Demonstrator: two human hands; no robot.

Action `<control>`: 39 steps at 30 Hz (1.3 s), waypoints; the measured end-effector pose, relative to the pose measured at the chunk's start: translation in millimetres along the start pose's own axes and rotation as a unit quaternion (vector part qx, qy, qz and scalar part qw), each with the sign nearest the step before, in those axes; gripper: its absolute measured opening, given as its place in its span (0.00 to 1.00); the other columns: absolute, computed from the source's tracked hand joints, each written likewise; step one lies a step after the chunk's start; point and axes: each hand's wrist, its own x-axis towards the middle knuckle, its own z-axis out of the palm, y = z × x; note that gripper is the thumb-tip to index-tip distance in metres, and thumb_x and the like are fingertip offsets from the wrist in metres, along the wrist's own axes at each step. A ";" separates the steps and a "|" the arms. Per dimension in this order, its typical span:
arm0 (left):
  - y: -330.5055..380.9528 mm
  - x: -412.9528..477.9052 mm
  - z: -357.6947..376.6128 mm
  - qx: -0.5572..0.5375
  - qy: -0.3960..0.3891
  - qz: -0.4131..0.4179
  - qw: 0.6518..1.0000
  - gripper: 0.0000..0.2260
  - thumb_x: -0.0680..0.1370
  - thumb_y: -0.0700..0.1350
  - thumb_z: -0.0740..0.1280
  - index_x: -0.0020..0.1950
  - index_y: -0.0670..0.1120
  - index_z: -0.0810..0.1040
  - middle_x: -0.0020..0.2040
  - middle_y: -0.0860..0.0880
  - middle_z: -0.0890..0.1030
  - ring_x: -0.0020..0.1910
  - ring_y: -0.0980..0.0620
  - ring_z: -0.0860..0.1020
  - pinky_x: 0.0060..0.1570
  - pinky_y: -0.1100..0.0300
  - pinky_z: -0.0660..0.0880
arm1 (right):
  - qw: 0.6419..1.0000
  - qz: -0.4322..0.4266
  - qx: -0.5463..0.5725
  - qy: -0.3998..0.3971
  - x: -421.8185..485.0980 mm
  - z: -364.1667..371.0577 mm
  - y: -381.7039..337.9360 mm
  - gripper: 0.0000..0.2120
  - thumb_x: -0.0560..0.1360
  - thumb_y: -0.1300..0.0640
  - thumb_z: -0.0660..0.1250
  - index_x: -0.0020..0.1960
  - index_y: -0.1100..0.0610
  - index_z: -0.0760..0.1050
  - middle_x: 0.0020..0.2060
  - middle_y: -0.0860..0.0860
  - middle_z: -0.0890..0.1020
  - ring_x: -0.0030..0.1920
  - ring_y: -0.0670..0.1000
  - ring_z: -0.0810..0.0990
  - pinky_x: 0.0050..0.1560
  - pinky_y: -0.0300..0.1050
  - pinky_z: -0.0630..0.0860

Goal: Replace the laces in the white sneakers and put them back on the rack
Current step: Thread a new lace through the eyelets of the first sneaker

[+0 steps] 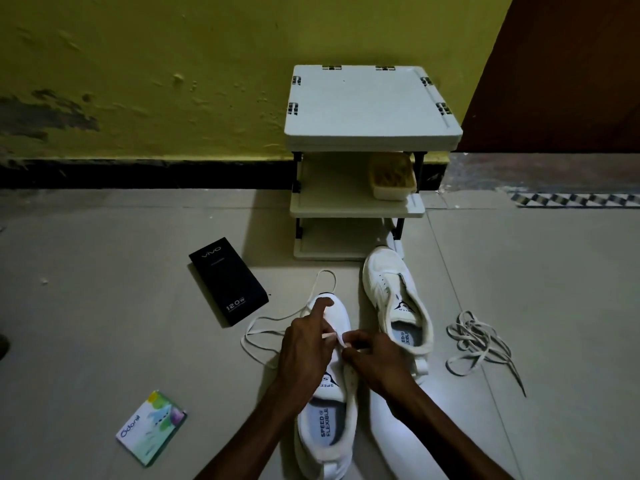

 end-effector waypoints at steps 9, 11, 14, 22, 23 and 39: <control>2.9 -4.2 -1.3 0.081 -0.018 0.028 0.996 0.06 0.75 0.38 0.67 0.47 0.48 0.81 0.42 0.51 0.83 0.42 0.52 0.80 0.44 0.60 0.74 | 0.999 0.017 -0.040 -0.001 2.3 -2.7 1.0 0.12 0.76 0.58 0.67 0.60 0.53 0.78 0.51 0.49 0.82 0.49 0.47 0.79 0.48 0.37 0.75; 9.7 -5.3 -0.7 0.147 -0.031 0.017 0.988 0.05 0.76 0.40 0.66 0.46 0.47 0.81 0.43 0.49 0.82 0.43 0.50 0.80 0.43 0.61 0.71 | 0.999 0.014 -0.043 0.001 1.4 -2.8 0.3 0.12 0.76 0.58 0.67 0.59 0.53 0.78 0.53 0.50 0.82 0.52 0.48 0.79 0.54 0.40 0.76; 14.8 -6.3 1.2 0.201 -0.042 -0.002 0.979 0.09 0.66 0.38 0.76 0.33 0.48 0.78 0.31 0.49 0.79 0.31 0.51 0.79 0.30 0.62 0.70 | 0.998 -0.012 -0.057 -0.001 -0.9 -1.3 -1.8 0.09 0.77 0.58 0.66 0.57 0.54 0.80 0.51 0.50 0.83 0.50 0.46 0.79 0.52 0.37 0.75; 7.4 -0.6 1.8 0.082 -0.019 -0.071 0.994 0.05 0.74 0.37 0.67 0.41 0.46 0.81 0.43 0.49 0.82 0.46 0.50 0.80 0.42 0.62 0.69 | 0.991 -0.069 -0.118 0.009 -2.6 5.0 -3.3 0.08 0.77 0.57 0.65 0.49 0.57 0.82 0.44 0.51 0.84 0.46 0.49 0.81 0.48 0.44 0.75; 6.7 1.0 -1.9 0.051 -0.023 -0.089 0.994 0.07 0.74 0.37 0.68 0.39 0.47 0.80 0.41 0.51 0.82 0.44 0.52 0.80 0.41 0.62 0.69 | 0.990 -0.070 -0.124 0.013 -2.5 6.1 -3.0 0.08 0.77 0.56 0.65 0.49 0.57 0.82 0.44 0.51 0.84 0.46 0.50 0.81 0.49 0.44 0.75; 3.0 -0.1 -13.5 -0.116 -0.004 -0.200 0.973 0.07 0.72 0.37 0.72 0.38 0.46 0.76 0.38 0.52 0.81 0.41 0.51 0.80 0.43 0.61 0.73 | 0.869 -0.201 -0.452 0.001 -15.3 18.0 -20.7 0.14 0.79 0.58 0.59 0.64 0.54 0.72 0.57 0.54 0.76 0.51 0.56 0.80 0.48 0.45 0.73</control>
